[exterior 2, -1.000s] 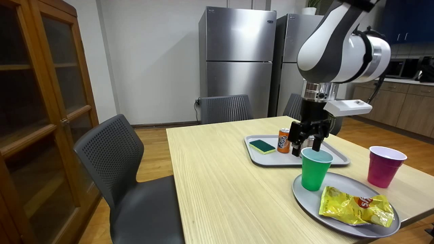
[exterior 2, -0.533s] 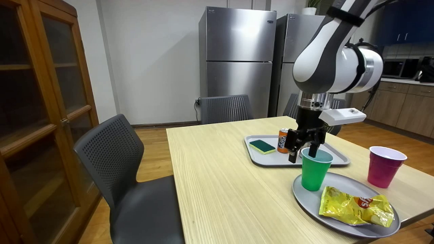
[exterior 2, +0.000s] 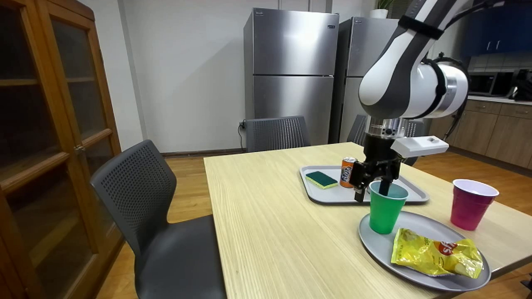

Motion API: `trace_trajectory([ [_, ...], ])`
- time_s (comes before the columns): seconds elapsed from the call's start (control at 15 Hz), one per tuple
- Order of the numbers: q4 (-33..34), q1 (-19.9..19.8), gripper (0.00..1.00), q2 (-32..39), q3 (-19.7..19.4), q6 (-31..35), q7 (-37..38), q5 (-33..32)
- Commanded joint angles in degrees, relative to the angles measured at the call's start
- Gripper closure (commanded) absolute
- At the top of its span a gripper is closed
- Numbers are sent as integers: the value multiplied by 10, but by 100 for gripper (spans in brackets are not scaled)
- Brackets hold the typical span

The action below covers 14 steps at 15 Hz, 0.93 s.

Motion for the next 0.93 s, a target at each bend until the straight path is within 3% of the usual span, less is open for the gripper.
trace_trajectory([
  [0.0, 4, -18, 26, 2, 15, 13, -18, 7],
  [0.6, 0, -24, 95, 0, 13, 21, -16, 2],
  [0.67, 0, -24, 100, -1, 13, 21, -16, 1],
  [0.87, -1, -24, 100, -2, 10, 22, -13, -3],
])
